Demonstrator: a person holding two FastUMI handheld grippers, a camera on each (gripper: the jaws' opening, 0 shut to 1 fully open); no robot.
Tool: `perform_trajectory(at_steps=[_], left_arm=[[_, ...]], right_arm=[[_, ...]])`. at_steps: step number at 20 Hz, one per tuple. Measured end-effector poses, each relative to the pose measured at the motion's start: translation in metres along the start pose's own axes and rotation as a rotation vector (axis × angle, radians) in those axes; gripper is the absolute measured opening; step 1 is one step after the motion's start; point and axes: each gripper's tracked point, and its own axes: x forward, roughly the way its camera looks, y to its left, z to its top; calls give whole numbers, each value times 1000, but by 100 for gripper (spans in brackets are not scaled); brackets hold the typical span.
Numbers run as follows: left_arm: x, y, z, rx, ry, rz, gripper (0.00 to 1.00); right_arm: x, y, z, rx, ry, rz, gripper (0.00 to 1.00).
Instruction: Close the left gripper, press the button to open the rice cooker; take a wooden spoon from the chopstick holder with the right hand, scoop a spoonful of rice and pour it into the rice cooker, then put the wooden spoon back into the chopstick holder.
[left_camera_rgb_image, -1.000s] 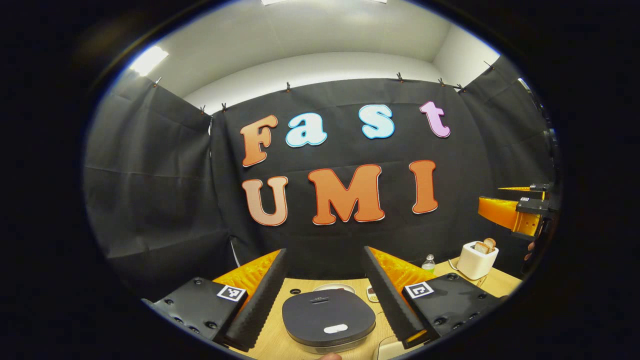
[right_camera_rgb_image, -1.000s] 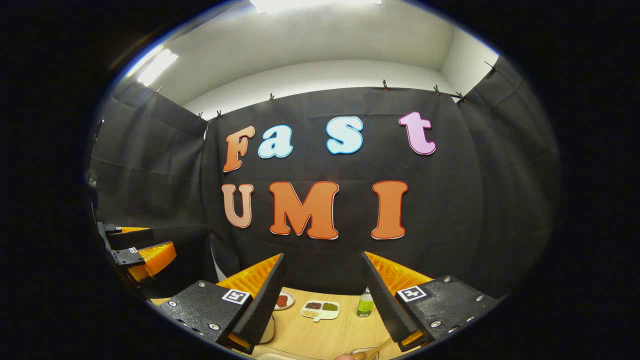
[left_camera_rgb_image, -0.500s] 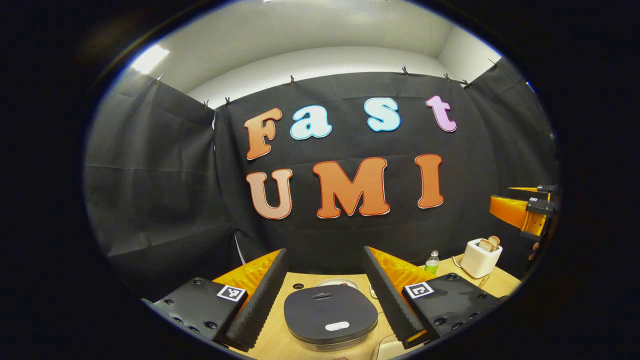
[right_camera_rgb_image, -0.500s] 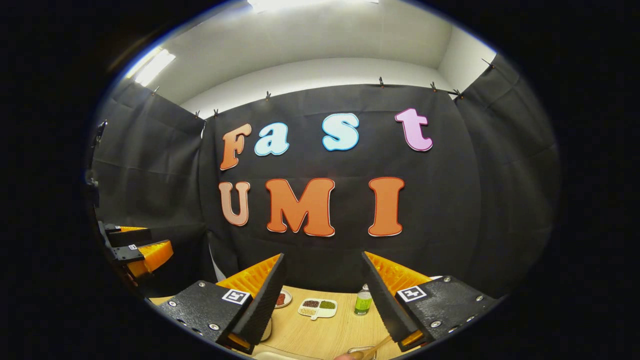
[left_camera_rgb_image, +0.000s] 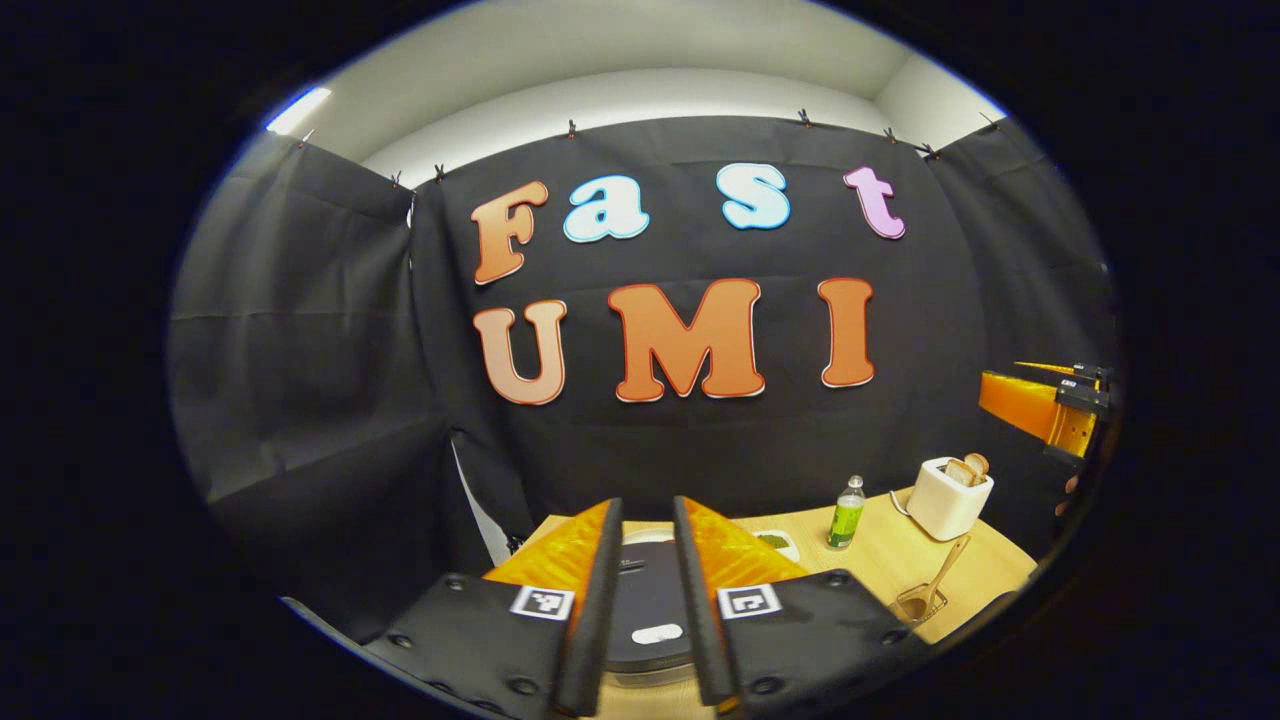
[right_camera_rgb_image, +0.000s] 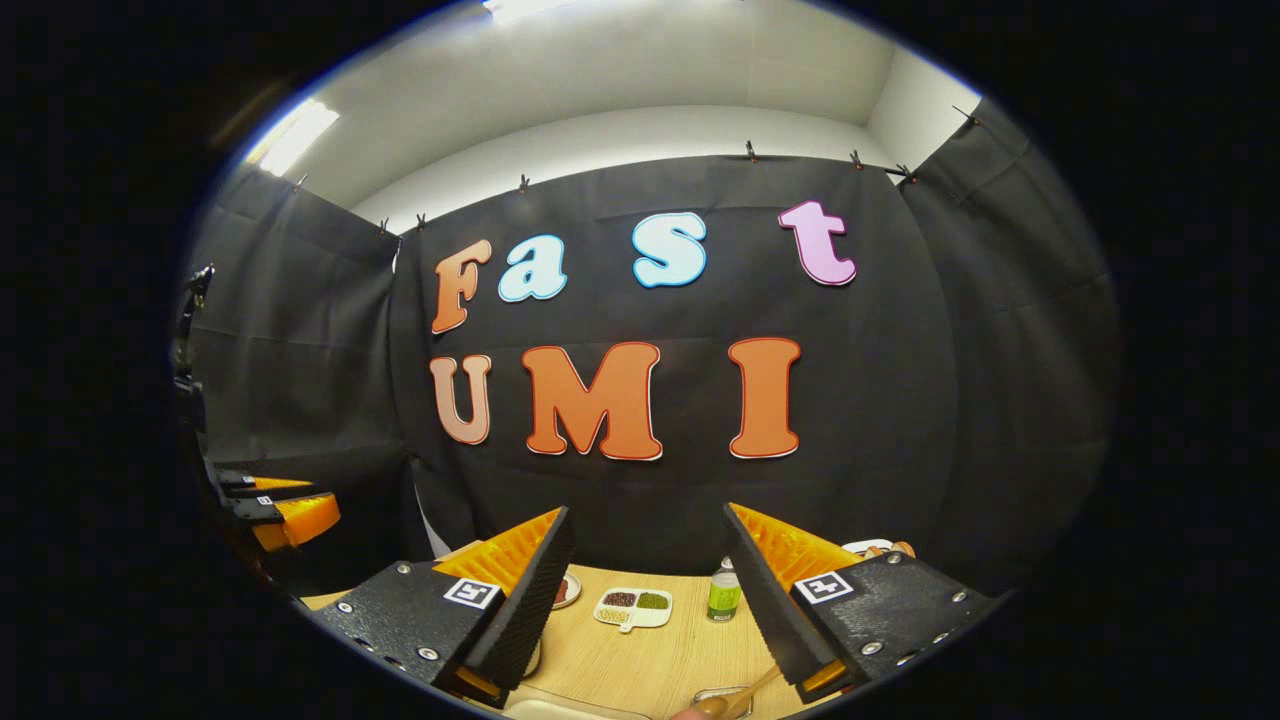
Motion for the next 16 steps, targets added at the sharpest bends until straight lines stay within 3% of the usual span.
perform_trajectory(at_steps=[1, 2, 3, 5, 16], left_arm=[[5, 1, -9, -4, 33, 8, 31], [9, 1, -17, -18, 69, 3, 9], [10, -3, -27, -33, 105, -7, 6], [17, 2, -42, -38, 160, 24, 4], [37, 8, -115, -110, 516, 30, 5]], right_arm=[[0, 0, -1, -1, 2, -2, 92], [0, -2, -3, -2, 3, -3, 92], [0, -3, -4, -2, 6, -6, 92], [-1, -4, -5, 0, 10, -8, 92], [2, -13, -17, -10, 37, -25, 92]])
